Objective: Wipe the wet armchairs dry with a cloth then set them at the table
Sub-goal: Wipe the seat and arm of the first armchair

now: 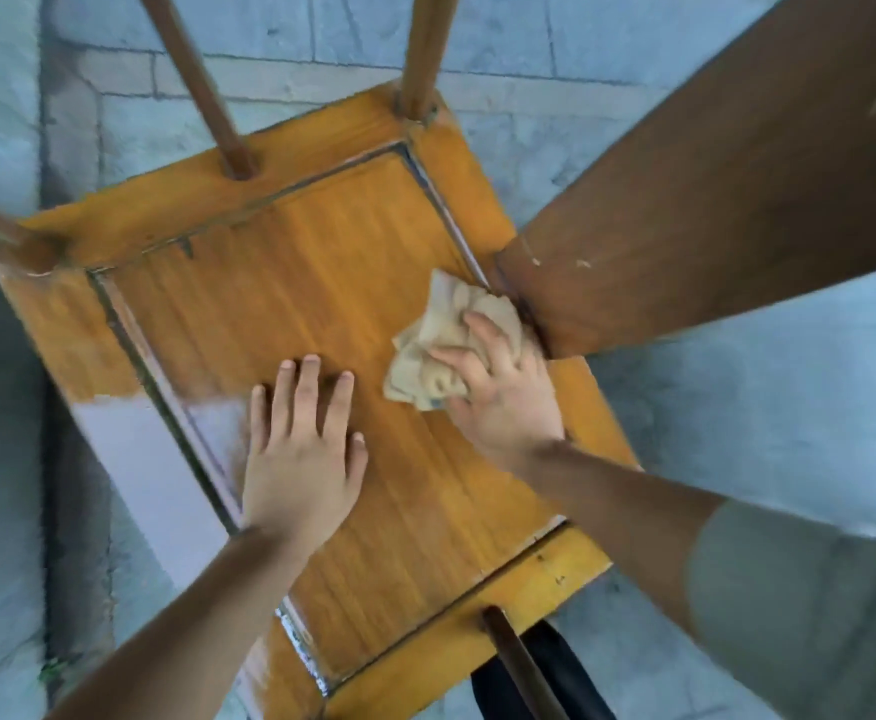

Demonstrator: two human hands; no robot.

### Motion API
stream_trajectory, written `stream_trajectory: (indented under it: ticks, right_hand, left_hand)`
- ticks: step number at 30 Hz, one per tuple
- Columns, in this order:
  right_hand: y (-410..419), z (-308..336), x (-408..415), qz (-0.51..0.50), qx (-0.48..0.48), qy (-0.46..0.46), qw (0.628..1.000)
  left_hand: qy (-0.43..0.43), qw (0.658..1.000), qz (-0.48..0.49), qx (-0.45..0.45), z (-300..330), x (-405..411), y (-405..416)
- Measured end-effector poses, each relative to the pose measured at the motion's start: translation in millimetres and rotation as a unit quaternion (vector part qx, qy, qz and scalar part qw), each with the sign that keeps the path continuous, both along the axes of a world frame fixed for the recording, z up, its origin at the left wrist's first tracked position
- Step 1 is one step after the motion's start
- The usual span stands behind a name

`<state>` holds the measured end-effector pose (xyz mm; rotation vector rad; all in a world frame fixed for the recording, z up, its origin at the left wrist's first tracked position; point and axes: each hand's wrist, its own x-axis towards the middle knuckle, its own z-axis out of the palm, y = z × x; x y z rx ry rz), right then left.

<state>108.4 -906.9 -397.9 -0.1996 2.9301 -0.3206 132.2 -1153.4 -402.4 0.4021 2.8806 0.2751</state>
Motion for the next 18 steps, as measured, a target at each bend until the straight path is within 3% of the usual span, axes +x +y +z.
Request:
stream_trajectory:
  ticks: [3, 6, 10, 12, 14, 18]
  right_hand:
    - [-23, -1, 39, -0.218, -0.005, -0.018, 0.976]
    - [-35, 10, 83, -0.418, -0.021, -0.080, 0.905]
    - [-18, 19, 97, -0.568, -0.054, -0.105, 0.814]
    - [6, 16, 82, -0.572, -0.037, -0.098, 0.814]
    - [33, 12, 63, -0.534, -0.002, -0.074, 0.842]
    - [57, -1, 52, -0.496, 0.019, -0.021, 0.868]
  left_hand:
    - [-0.036, 0.999, 0.007, -0.007, 4, 1, 18]
    - [-0.069, 0.997, -0.038, -0.027, 20, 0, 21]
    - [-0.092, 0.984, -0.137, -0.061, 33, -17, 19]
    - [-0.089, 0.968, -0.224, -0.067, 35, -35, 28]
    - [-0.083, 0.950, -0.290, -0.080, 31, -51, 41]
    - [-0.080, 0.943, -0.308, -0.096, 21, -66, 65]
